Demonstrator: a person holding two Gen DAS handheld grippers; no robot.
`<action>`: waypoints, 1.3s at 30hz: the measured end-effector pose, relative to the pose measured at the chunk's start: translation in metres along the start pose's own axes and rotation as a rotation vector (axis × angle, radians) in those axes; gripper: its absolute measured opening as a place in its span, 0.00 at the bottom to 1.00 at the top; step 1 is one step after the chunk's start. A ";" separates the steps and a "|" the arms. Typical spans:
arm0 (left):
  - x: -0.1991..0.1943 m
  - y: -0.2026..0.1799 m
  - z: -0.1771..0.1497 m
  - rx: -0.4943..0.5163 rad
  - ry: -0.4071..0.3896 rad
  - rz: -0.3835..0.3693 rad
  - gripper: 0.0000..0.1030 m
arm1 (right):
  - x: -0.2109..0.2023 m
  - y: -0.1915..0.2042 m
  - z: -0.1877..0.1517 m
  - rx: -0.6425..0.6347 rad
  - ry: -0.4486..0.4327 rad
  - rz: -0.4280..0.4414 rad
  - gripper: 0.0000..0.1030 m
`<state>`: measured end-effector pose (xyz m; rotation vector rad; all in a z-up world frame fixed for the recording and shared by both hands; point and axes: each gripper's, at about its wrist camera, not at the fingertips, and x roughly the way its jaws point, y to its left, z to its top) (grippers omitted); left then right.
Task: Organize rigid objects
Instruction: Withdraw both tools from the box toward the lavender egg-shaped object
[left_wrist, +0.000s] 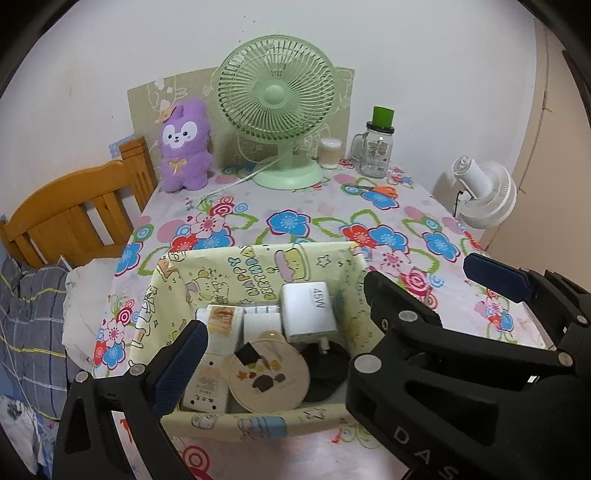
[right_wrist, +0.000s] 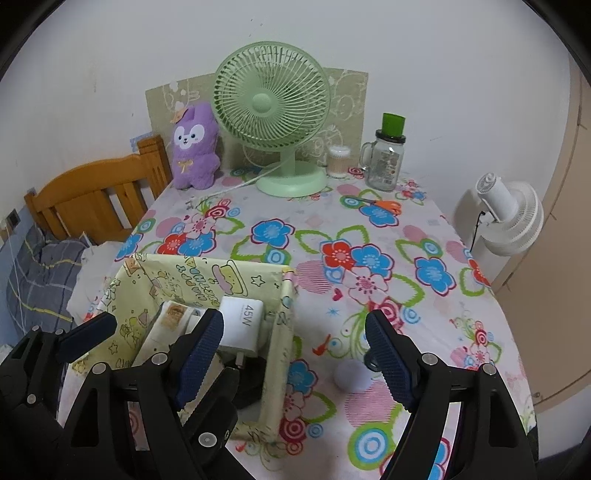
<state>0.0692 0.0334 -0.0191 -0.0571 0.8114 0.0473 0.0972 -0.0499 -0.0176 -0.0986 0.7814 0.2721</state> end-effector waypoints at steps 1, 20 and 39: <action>-0.003 -0.003 0.000 0.003 -0.005 -0.001 0.98 | -0.003 -0.002 -0.001 0.002 -0.004 0.000 0.81; -0.035 -0.039 -0.004 0.038 -0.075 -0.021 0.98 | -0.048 -0.034 -0.010 0.040 -0.043 -0.050 0.88; -0.046 -0.080 -0.008 0.072 -0.092 -0.045 0.99 | -0.070 -0.074 -0.024 0.083 -0.068 -0.097 0.91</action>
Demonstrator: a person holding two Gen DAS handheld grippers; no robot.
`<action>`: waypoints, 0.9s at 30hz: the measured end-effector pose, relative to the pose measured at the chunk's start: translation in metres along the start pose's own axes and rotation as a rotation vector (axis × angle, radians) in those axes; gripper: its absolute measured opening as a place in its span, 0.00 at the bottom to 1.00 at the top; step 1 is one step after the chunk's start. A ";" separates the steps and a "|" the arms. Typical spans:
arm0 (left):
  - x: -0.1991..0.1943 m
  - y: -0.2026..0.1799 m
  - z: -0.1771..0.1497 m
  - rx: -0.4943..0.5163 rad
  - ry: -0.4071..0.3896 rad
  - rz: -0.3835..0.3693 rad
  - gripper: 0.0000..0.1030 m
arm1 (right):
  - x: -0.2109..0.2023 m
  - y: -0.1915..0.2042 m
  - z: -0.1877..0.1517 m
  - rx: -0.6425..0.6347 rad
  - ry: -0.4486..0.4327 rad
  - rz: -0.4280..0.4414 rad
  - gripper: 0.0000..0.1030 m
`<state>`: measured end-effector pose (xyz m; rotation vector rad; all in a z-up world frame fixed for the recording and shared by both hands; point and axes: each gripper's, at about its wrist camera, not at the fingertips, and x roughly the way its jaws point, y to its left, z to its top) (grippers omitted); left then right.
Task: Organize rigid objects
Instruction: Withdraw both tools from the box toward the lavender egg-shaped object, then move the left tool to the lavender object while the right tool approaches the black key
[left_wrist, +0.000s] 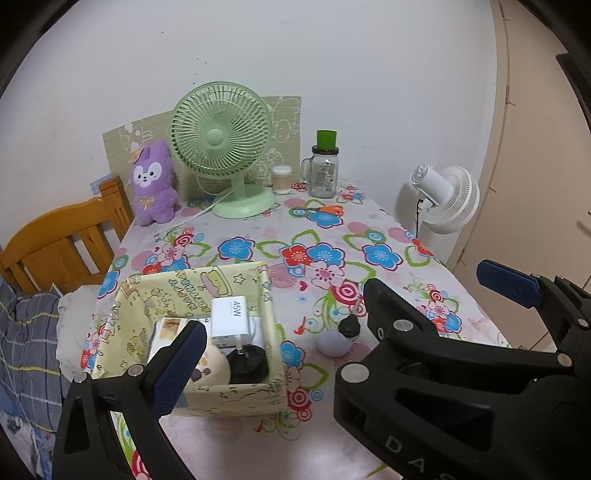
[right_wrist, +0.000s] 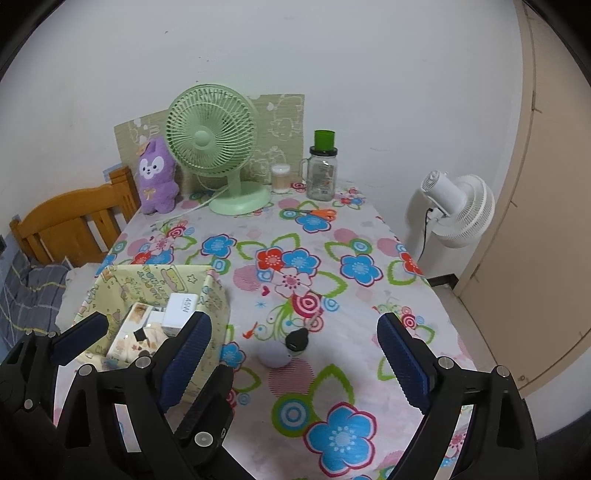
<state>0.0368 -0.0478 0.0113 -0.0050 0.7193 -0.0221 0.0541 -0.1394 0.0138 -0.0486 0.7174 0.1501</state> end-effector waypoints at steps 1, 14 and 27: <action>0.001 -0.003 0.000 0.001 0.001 -0.002 0.99 | 0.000 -0.003 -0.001 0.002 -0.001 -0.002 0.91; 0.028 -0.032 -0.001 0.001 0.032 -0.010 0.99 | 0.021 -0.037 -0.005 -0.005 0.004 -0.011 0.91; 0.070 -0.062 -0.013 0.048 0.044 -0.024 0.99 | 0.059 -0.069 -0.024 -0.005 -0.004 -0.015 0.91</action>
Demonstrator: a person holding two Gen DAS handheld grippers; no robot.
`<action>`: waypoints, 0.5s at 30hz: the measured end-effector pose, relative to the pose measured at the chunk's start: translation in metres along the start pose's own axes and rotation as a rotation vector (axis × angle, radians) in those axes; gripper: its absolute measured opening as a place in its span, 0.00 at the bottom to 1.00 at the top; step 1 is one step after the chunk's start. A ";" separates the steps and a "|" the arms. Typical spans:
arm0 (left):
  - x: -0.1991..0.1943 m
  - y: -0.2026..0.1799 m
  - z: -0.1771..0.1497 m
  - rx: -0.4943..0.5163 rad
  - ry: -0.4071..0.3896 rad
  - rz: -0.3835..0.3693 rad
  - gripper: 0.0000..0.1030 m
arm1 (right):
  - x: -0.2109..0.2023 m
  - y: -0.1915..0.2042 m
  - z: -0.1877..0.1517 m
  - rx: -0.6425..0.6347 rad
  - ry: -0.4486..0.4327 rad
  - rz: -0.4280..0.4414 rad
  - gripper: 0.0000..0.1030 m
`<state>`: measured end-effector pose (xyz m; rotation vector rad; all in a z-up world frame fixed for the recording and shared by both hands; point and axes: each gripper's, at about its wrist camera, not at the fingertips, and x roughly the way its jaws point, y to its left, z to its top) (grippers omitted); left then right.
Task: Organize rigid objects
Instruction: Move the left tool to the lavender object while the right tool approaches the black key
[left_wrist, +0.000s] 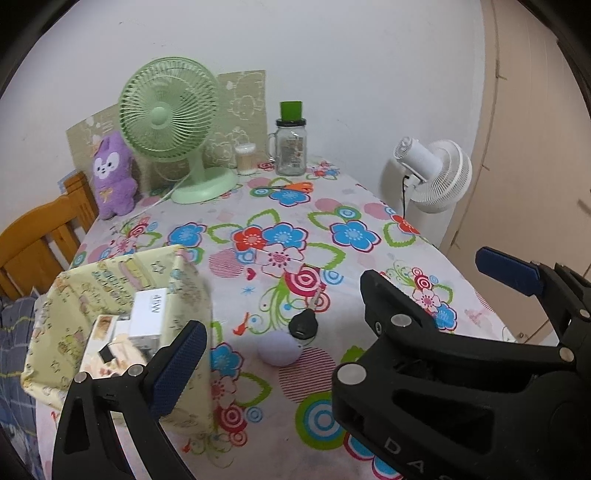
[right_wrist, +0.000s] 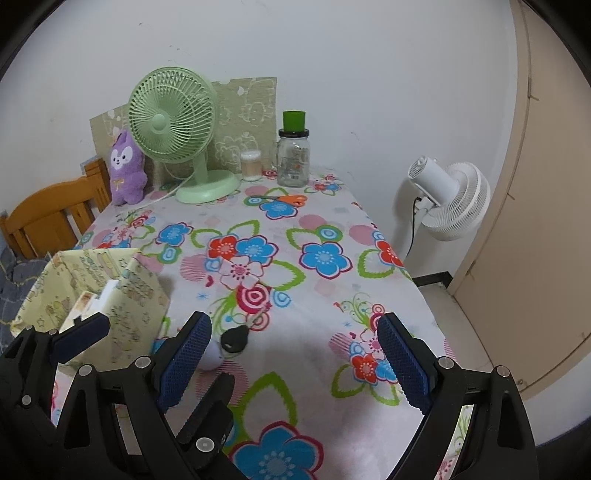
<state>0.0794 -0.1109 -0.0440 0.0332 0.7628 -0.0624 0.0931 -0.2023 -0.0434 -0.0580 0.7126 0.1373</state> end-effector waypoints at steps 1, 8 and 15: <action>0.005 -0.002 -0.002 0.004 -0.001 0.001 0.99 | 0.004 -0.002 -0.002 0.001 -0.002 0.002 0.91; 0.032 -0.014 -0.012 0.009 0.028 -0.009 0.99 | 0.031 -0.017 -0.017 0.005 0.018 0.006 0.91; 0.051 -0.022 -0.017 -0.006 0.043 0.021 0.99 | 0.053 -0.028 -0.025 0.024 0.042 0.023 0.91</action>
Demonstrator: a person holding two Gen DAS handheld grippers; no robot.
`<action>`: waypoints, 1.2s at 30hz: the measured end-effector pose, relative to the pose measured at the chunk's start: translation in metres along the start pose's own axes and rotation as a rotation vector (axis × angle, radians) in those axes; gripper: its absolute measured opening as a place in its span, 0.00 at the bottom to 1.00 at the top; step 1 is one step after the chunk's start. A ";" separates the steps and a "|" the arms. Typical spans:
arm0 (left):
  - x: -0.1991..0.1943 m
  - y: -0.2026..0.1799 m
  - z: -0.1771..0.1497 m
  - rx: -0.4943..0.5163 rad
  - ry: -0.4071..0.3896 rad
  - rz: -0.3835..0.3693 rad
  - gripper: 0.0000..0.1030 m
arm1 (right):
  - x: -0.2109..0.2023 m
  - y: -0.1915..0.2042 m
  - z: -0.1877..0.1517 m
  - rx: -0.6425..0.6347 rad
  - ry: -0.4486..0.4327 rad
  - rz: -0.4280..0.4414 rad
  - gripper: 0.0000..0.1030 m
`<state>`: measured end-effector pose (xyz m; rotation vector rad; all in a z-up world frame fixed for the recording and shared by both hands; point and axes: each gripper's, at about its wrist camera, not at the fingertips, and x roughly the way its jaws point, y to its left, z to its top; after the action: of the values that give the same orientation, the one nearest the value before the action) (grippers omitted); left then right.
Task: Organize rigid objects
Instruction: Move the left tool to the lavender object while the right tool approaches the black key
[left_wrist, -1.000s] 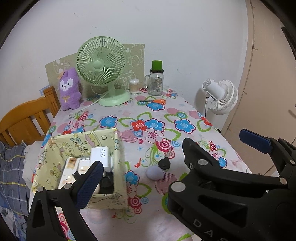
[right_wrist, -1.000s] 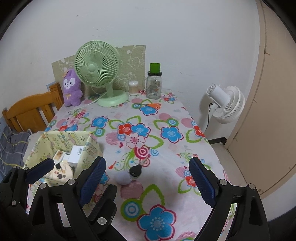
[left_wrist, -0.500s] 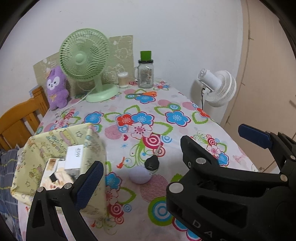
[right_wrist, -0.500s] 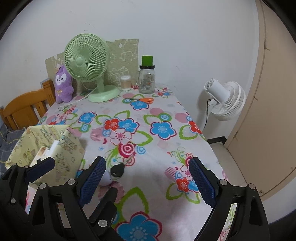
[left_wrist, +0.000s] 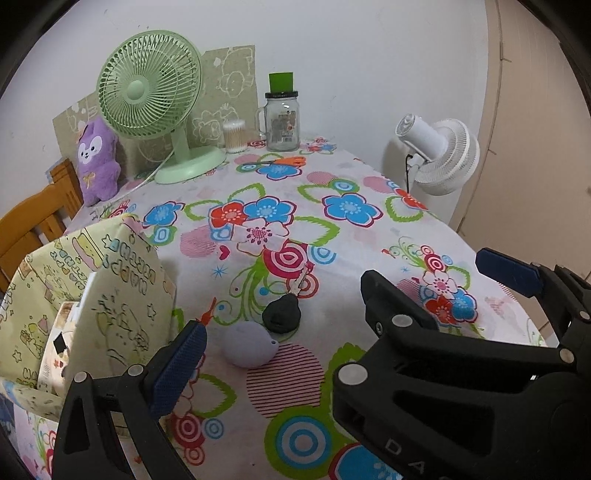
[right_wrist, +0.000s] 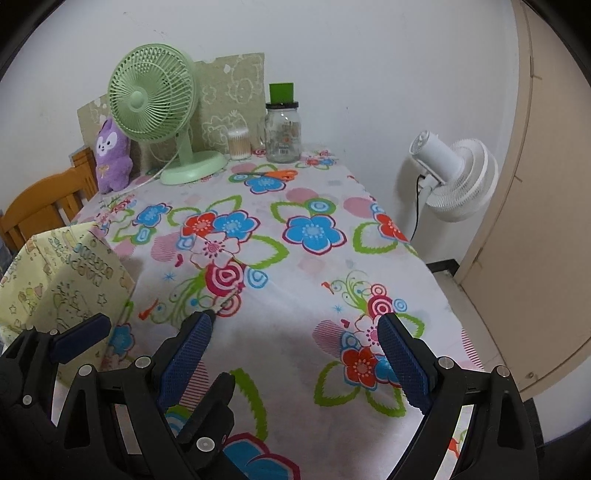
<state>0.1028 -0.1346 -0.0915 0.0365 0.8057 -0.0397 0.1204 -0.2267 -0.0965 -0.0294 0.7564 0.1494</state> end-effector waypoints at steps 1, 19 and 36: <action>0.002 0.000 0.000 -0.003 0.001 0.003 0.99 | 0.002 -0.001 -0.001 0.003 0.003 0.004 0.91; 0.056 -0.005 0.005 -0.006 0.069 0.060 0.97 | 0.050 -0.022 -0.006 0.059 0.084 -0.022 0.91; 0.072 -0.002 0.016 -0.004 0.127 -0.027 0.52 | 0.064 -0.025 0.002 0.120 0.113 0.002 0.91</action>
<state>0.1640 -0.1387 -0.1320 0.0249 0.9333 -0.0616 0.1713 -0.2433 -0.1394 0.0779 0.8769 0.1049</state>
